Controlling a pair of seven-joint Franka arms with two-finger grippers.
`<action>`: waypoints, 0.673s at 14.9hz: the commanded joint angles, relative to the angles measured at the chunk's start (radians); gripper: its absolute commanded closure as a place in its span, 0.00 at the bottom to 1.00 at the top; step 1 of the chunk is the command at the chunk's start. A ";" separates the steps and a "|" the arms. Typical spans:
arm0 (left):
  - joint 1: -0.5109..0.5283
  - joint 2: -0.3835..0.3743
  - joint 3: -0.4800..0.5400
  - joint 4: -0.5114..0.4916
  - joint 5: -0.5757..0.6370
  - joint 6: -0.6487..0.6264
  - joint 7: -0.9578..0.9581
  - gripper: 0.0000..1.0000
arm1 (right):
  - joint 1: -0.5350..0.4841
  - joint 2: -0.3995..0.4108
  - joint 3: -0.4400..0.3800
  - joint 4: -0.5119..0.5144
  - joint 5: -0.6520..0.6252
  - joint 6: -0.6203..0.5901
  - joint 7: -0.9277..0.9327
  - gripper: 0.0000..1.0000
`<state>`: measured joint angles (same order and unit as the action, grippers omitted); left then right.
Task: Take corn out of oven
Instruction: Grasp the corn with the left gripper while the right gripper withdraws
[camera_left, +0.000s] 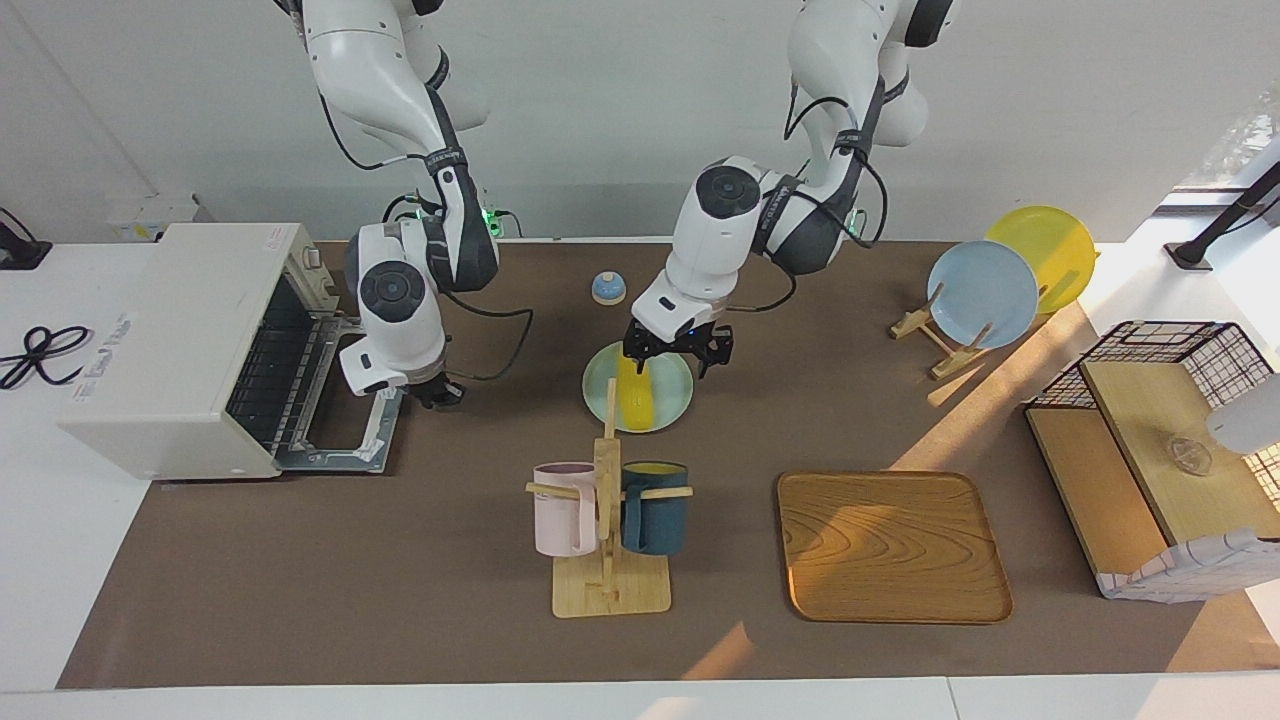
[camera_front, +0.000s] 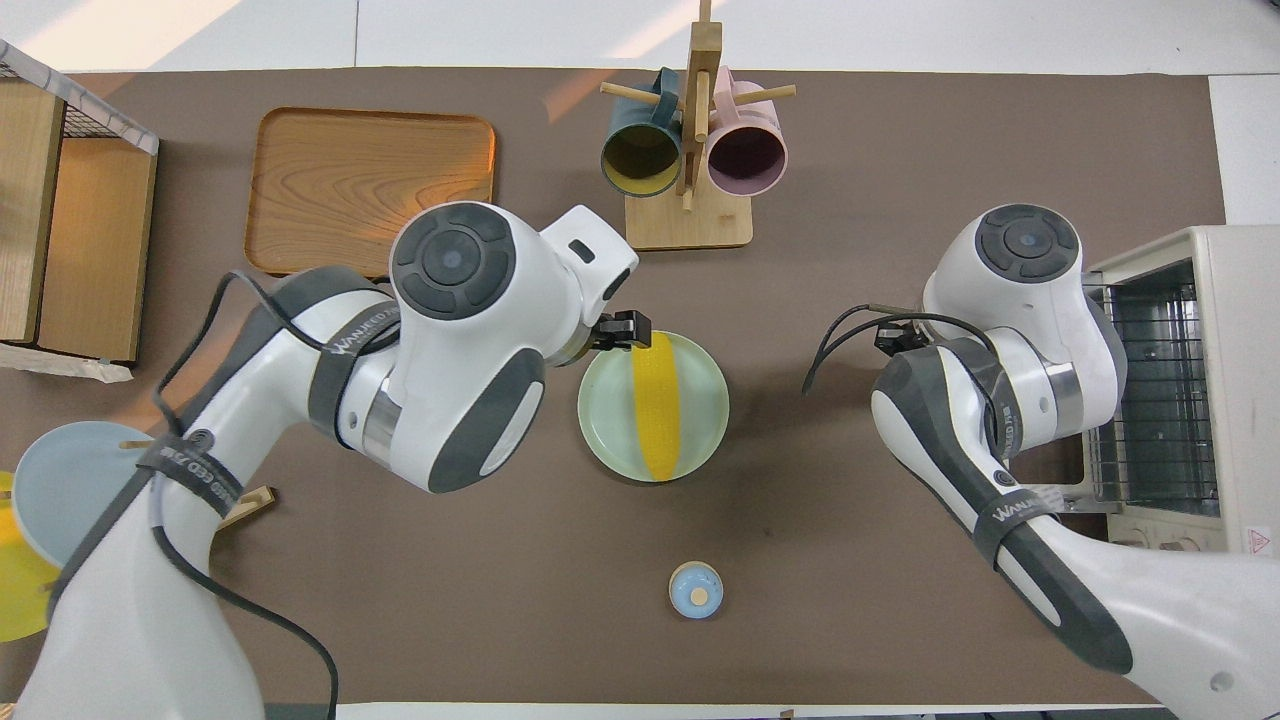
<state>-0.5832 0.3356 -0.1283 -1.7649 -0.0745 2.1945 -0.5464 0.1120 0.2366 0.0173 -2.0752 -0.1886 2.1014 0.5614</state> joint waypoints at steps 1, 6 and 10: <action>-0.049 0.071 0.019 -0.005 0.024 0.097 -0.017 0.00 | -0.032 -0.033 0.015 -0.065 -0.040 0.051 -0.021 1.00; -0.084 0.100 0.021 -0.043 0.025 0.148 -0.020 0.00 | -0.066 -0.033 0.015 -0.051 -0.162 0.031 -0.052 1.00; -0.086 0.092 0.022 -0.077 0.039 0.159 -0.020 0.00 | -0.095 -0.048 0.016 0.087 -0.177 -0.162 -0.182 1.00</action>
<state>-0.6513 0.4498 -0.1247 -1.7956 -0.0586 2.3214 -0.5492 0.0752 0.2242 0.0459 -2.0652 -0.3061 2.0438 0.4739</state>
